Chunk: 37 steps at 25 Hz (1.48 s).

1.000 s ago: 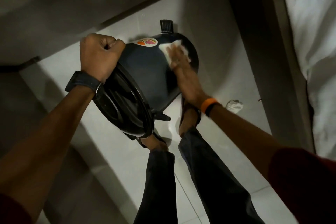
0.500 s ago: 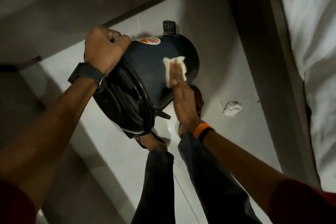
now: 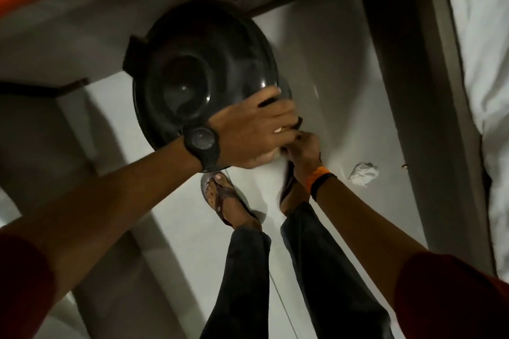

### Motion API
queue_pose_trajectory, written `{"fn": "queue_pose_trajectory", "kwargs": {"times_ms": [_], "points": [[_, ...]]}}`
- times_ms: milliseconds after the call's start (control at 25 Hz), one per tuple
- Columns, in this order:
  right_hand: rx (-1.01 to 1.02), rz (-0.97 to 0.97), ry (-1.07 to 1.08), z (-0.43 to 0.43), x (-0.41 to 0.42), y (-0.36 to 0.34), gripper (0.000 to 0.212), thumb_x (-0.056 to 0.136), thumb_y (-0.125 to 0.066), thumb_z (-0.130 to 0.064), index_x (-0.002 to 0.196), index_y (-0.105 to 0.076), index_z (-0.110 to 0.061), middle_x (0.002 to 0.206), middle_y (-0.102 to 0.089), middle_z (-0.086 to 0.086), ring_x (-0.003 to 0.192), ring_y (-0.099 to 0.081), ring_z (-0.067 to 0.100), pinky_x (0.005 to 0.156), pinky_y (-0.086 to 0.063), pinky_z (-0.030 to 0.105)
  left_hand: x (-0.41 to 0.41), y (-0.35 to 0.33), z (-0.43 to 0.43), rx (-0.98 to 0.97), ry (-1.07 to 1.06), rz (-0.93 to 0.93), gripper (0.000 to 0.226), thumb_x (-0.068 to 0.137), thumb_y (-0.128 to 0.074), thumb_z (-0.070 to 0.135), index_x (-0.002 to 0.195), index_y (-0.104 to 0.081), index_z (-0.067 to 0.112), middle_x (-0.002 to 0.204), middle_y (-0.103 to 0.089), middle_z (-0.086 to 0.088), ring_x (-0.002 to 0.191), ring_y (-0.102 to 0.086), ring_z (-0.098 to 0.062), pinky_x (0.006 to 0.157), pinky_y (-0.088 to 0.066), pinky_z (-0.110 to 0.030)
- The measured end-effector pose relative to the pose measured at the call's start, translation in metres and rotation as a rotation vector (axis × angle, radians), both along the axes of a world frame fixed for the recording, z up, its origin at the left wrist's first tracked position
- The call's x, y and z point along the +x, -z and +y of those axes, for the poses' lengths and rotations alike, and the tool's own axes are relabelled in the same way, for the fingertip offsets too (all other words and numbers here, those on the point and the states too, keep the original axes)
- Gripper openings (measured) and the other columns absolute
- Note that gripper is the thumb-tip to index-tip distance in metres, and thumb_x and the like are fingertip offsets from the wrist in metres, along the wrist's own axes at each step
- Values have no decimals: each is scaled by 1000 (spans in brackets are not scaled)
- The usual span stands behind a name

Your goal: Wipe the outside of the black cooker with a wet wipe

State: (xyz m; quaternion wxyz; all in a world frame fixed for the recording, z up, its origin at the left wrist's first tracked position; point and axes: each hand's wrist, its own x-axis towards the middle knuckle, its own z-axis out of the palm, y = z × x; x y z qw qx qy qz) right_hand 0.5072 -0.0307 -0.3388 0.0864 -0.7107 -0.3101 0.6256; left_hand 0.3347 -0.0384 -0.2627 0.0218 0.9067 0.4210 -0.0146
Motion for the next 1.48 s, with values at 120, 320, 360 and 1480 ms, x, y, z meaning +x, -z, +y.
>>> {"fn": "queue_pose_trajectory", "kwargs": {"times_ms": [120, 320, 360, 1480], "points": [[93, -89, 46, -1, 2, -14, 24, 89, -67, 10, 109, -74, -3, 98, -76, 9, 88, -72, 20, 76, -64, 28, -10, 16, -34, -84, -744, -137, 81, 80, -47, 75, 148, -37, 31, 160, -32, -11, 151, -24, -33, 116, -14, -66], [75, 13, -61, -25, 19, -42, 33, 89, -55, 21, 103, -74, -2, 91, -74, 5, 85, -71, 19, 77, -64, 27, -7, 37, -60, -140, -750, -4, 96, 77, -27, 92, 156, -10, 40, 167, -11, -9, 154, -11, -36, 106, -9, -84], [84, 12, -79, -28, 22, -45, 34, 89, -54, 21, 104, -73, -3, 94, -75, 6, 90, -73, 20, 78, -64, 27, -6, 41, -61, -120, -748, -14, 96, 77, -27, 92, 156, -10, 41, 167, -12, -9, 154, -11, -36, 106, -9, -84], [574, -288, -1212, -47, 33, -171, 47, 105, -32, -52, 102, -71, -26, 87, -72, -4, 75, -69, 12, 69, -56, 31, -163, -194, -2, 53, -1362, -47, 86, 89, -24, 77, 154, -24, 21, 162, -26, -9, 152, -20, -30, 125, -10, -55]]}}
